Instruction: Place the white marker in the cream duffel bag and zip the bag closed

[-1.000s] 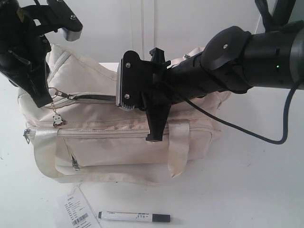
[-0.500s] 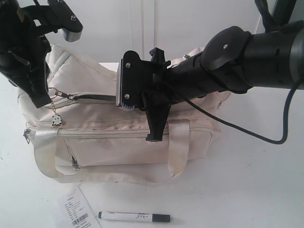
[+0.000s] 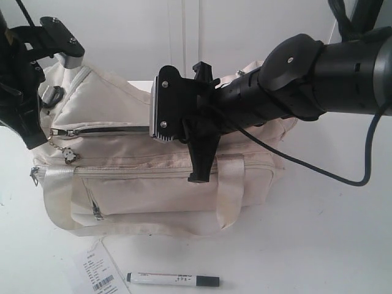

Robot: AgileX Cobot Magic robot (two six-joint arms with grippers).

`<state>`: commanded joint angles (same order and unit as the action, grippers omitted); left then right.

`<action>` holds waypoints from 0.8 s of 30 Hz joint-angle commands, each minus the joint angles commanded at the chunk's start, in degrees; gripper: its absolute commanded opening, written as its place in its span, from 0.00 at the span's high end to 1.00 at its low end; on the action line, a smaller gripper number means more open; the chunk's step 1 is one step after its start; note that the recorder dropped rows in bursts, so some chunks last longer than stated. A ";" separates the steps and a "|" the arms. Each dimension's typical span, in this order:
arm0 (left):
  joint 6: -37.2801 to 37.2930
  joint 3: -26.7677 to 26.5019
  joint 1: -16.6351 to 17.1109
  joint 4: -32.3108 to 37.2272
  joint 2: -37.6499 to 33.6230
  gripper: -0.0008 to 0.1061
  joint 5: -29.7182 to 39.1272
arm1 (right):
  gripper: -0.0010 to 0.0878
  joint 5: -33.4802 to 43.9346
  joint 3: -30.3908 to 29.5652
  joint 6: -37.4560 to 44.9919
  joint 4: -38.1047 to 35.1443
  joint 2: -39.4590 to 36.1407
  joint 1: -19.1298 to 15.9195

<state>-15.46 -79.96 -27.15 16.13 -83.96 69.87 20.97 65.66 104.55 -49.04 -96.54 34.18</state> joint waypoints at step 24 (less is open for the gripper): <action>0.16 0.00 2.16 2.14 1.28 0.99 -1.78 | 0.99 -0.33 0.00 0.00 0.00 0.00 0.00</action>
<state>-15.30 -79.96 -24.99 18.26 -82.68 68.09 20.64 65.66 104.55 -49.04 -96.54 34.18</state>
